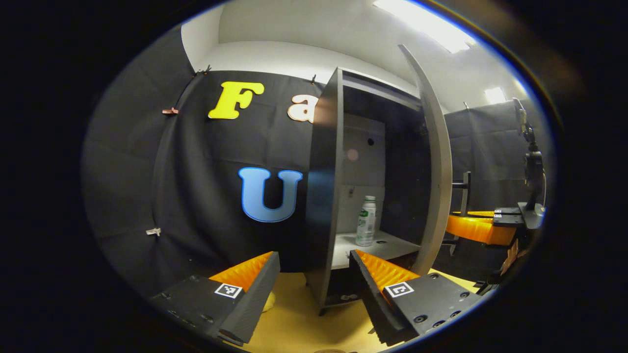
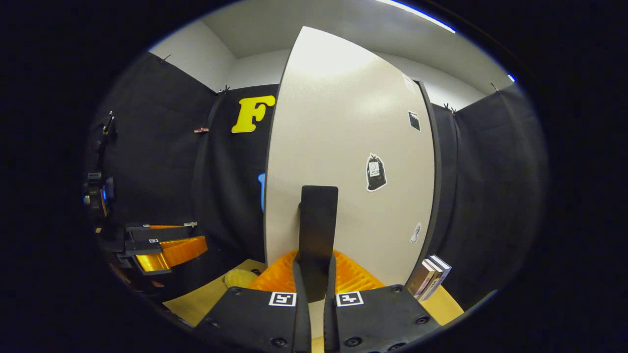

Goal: Open the cabinet door with the right hand, grasp the bottle in the cabinet with the left hand and place it on the coaster, then close the cabinet door with the right hand.

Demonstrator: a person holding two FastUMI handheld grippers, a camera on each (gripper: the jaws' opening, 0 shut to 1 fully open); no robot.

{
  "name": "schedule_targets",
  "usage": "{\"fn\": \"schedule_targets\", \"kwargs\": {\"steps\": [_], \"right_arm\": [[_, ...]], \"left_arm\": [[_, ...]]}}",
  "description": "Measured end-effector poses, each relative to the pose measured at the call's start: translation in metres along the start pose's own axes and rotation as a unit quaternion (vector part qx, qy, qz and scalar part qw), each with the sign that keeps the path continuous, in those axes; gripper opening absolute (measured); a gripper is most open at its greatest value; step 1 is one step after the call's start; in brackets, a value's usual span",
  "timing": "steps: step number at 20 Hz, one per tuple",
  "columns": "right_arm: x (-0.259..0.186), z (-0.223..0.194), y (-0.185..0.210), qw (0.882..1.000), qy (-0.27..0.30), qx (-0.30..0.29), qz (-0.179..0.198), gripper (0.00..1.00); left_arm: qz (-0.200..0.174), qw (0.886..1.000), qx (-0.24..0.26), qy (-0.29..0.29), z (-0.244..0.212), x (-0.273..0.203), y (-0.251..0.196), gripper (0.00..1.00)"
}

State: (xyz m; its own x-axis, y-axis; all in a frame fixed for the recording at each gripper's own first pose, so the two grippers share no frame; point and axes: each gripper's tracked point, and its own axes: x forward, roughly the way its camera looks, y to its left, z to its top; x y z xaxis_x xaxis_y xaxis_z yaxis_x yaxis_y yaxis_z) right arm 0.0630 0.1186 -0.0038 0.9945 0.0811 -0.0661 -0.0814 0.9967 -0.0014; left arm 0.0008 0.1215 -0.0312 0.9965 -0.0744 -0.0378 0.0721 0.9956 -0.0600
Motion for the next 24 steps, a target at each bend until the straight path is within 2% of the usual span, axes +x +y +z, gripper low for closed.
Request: {"fn": "schedule_targets", "kwargs": {"steps": [6, 12, 16, 17, 20, 24], "right_arm": [[-0.034, 0.001, -0.036, 0.999, 0.009, 0.005, -0.04, 0.14], [-0.063, 0.003, -0.08, 0.991, 0.013, 0.017, -0.131, 0.13], [-0.076, -0.018, -0.109, 0.981, 0.049, -0.02, -0.187, 0.13], [-0.081, -0.01, -0.115, 0.98, 0.033, -0.034, -0.193, 0.12], [-0.091, -0.007, -0.138, 0.978, 0.041, -0.056, -0.198, 0.11], [-0.109, -0.007, -0.165, 0.982, 0.042, -0.016, -0.183, 0.06]], "left_arm": [[-0.059, 0.998, 0.005, 0.0, -0.001, 0.018, -0.045, 0.9], [-0.12, 0.993, 0.001, -0.001, -0.007, 0.026, -0.085, 0.9], [-0.144, 0.99, 0.003, 0.002, -0.012, 0.031, -0.099, 0.9], [-0.148, 0.989, 0.002, 0.005, -0.015, 0.032, -0.102, 0.9], [-0.149, 0.989, -0.001, 0.018, -0.022, 0.041, -0.111, 0.9], [-0.14, 0.99, -0.004, 0.015, -0.016, 0.058, -0.132, 0.9]]}}
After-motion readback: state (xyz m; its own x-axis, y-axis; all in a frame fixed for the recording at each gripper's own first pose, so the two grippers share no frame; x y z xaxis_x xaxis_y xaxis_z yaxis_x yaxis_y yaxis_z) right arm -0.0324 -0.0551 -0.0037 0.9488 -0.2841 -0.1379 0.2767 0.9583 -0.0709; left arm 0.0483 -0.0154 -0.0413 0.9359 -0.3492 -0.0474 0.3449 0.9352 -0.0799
